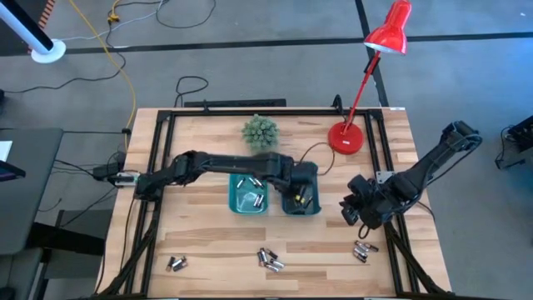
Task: Sort batteries
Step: Put the black battery into the blue bin
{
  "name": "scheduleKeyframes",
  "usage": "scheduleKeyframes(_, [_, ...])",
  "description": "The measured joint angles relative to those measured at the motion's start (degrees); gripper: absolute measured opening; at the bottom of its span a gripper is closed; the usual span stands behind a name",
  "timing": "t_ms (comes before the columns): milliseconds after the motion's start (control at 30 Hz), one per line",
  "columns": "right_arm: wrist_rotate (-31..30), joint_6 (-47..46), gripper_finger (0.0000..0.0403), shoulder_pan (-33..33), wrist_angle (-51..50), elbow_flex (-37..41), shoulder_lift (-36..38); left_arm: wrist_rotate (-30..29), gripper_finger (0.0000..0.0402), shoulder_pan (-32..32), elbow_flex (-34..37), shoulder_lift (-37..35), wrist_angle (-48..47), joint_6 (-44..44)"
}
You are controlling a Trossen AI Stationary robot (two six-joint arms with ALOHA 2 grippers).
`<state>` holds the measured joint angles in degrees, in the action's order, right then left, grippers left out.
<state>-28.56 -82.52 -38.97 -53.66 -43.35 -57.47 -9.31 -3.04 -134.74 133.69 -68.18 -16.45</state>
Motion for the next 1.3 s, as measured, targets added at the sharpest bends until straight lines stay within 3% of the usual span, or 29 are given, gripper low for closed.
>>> scheduleKeyframes(367, [0.0,0.0,0.014,-4.6,0.1,0.0,0.0,-6.9,0.0116,-10.0,0.0,-0.3,-6.4,-14.7])
scheduleKeyframes(733, [0.0,0.3,0.014,-6.9,0.1,0.0,0.0,-11.9,0.0116,-21.8,0.0,-0.3,-18.1,-36.1])
scheduleKeyframes(967, [0.0,-1.3,0.014,-7.3,0.2,0.0,0.0,-13.5,0.0116,-25.6,0.6,-0.3,-16.2,-44.0])
scheduleKeyframes(1133, [0.0,-2.3,0.014,-8.0,0.3,0.0,0.0,-13.9,0.0116,-27.5,6.5,-1.9,-14.4,-47.9])
scheduleKeyframes(1300, [0.0,-5.0,0.014,-7.9,0.3,0.0,0.0,-13.5,0.0116,-29.7,23.9,-10.9,-0.2,-51.4])
